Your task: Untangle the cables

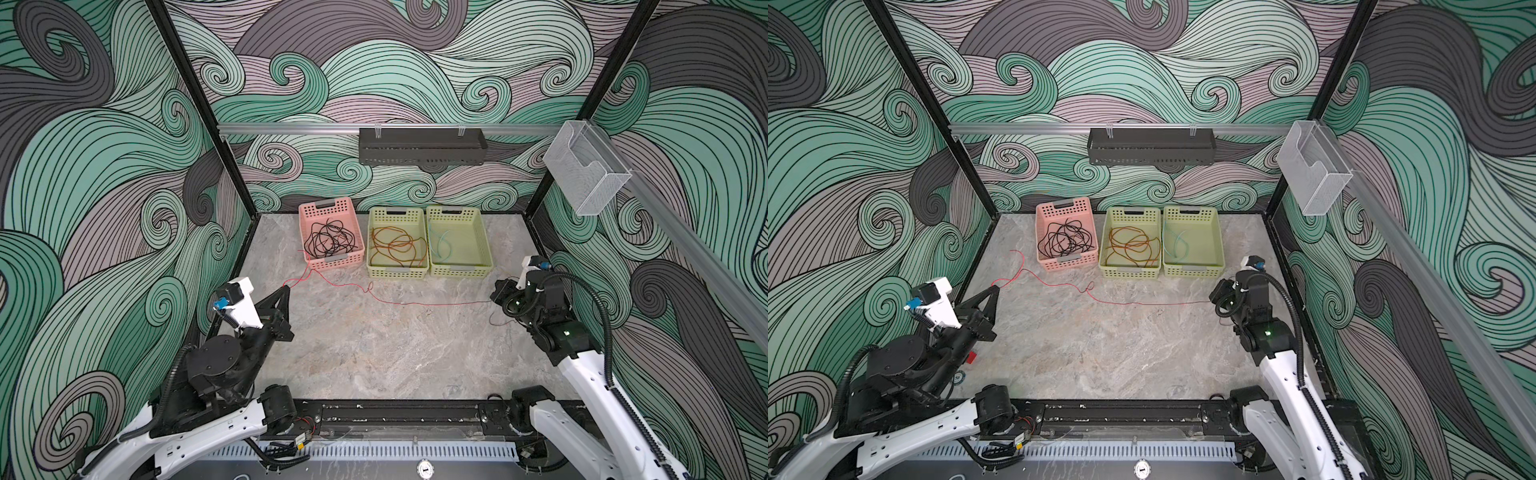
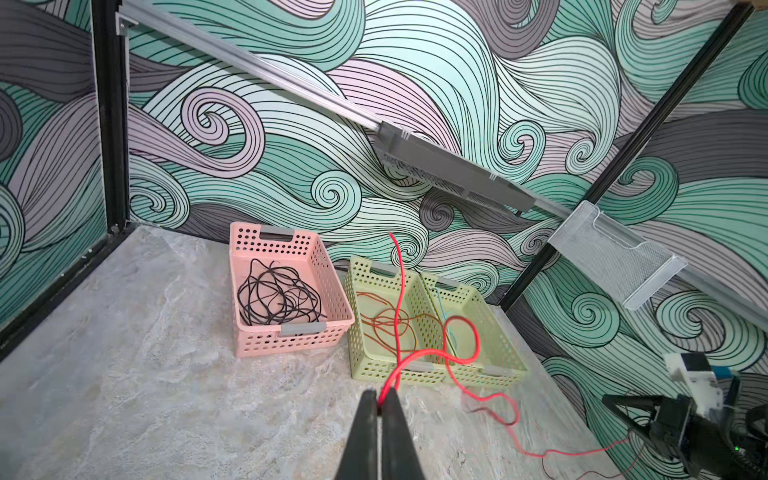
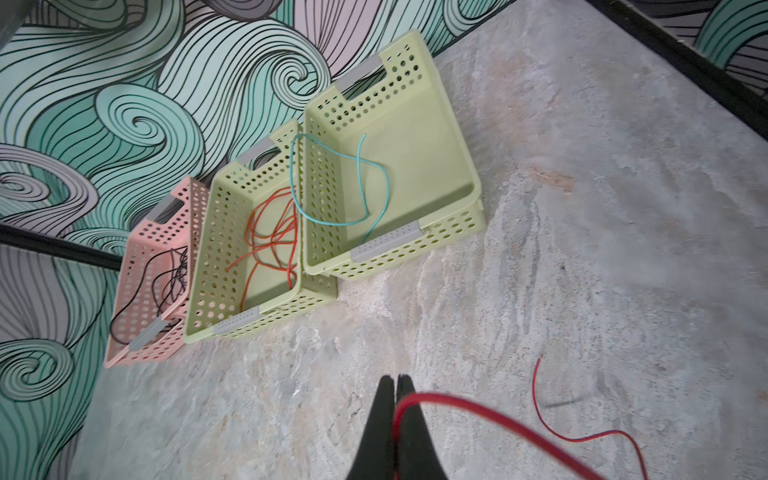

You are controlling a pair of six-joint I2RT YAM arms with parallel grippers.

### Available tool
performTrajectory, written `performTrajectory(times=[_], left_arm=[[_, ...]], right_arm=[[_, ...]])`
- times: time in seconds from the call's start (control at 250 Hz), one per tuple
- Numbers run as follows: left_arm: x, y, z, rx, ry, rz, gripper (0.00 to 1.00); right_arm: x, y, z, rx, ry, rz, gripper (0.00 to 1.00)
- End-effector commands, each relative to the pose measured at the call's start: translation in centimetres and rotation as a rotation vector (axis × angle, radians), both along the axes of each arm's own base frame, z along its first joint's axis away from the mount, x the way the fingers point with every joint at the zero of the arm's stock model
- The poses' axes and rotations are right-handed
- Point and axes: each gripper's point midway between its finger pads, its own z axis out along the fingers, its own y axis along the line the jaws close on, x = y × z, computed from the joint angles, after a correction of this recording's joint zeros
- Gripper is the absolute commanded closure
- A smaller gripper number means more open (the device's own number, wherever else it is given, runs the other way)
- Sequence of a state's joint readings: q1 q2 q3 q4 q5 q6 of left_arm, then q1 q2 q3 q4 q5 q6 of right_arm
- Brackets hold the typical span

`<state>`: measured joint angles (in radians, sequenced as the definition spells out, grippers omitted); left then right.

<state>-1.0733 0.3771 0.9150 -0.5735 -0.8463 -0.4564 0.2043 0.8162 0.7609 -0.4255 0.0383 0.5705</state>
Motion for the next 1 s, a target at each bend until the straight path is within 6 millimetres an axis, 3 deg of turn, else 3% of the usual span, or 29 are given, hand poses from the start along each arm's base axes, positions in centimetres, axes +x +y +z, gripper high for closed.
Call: performTrajectory(times=[0.0, 0.092, 0.164, 0.284, 0.428, 0.579, 0.667, 0.759, 0.791, 0.863, 0.907, 0.943, 0.995], left_arm=[[1.6, -3.1, 2.4, 0.114, -0.036, -0.023, 1.0], [3.4, -6.5, 4.0, 0.154, -0.024, -0.083, 1.0], [6.2, -8.5, 3.9, 0.111, 0.06, -0.132, 1.0], [12.9, -11.1, 1.6, -0.007, 0.228, -0.232, 1.0], [19.6, -15.4, -0.5, 0.072, 0.333, -0.31, 1.0], [25.2, -19.2, -4.2, 0.112, 0.471, -0.363, 1.0], [27.5, -20.5, -7.1, 0.125, 0.557, -0.37, 1.0], [29.0, -21.3, -10.6, 0.127, 0.623, -0.366, 1.0], [29.3, -21.5, -11.6, 0.127, 0.643, -0.362, 1.0], [29.7, -21.7, -13.7, 0.129, 0.682, -0.36, 1.0], [29.7, -21.7, -14.7, 0.132, 0.712, -0.359, 1.0], [29.6, -21.7, -15.3, 0.14, 0.73, -0.356, 0.91], [29.5, -21.3, -15.9, 0.156, 0.748, -0.342, 0.69]], right_arm=[[1.6, 4.1, 7.2, 0.053, -0.134, 0.145, 1.0], [3.0, 8.3, 11.9, 0.042, -0.202, 0.258, 1.0], [4.8, 11.7, 14.3, 0.096, -0.204, 0.361, 1.0], [9.0, 16.0, 15.5, 0.108, -0.161, 0.46, 1.0], [13.7, 20.7, 15.6, 0.135, -0.085, 0.556, 1.0], [18.0, 23.9, 12.4, 0.106, 0.036, 0.597, 1.0], [19.8, 24.8, 9.6, 0.094, 0.098, 0.593, 1.0], [20.7, 25.1, 5.3, 0.072, 0.205, 0.593, 1.0], [20.8, 25.2, 4.0, 0.063, 0.238, 0.594, 0.94], [20.5, 24.8, 1.2, 0.025, 0.326, 0.607, 0.68], [20.1, 24.1, -0.2, -0.019, 0.372, 0.6, 0.6], [19.7, 23.8, -1.0, -0.034, 0.398, 0.604, 0.57], [18.7, 23.7, -2.1, -0.044, 0.436, 0.625, 0.52]])
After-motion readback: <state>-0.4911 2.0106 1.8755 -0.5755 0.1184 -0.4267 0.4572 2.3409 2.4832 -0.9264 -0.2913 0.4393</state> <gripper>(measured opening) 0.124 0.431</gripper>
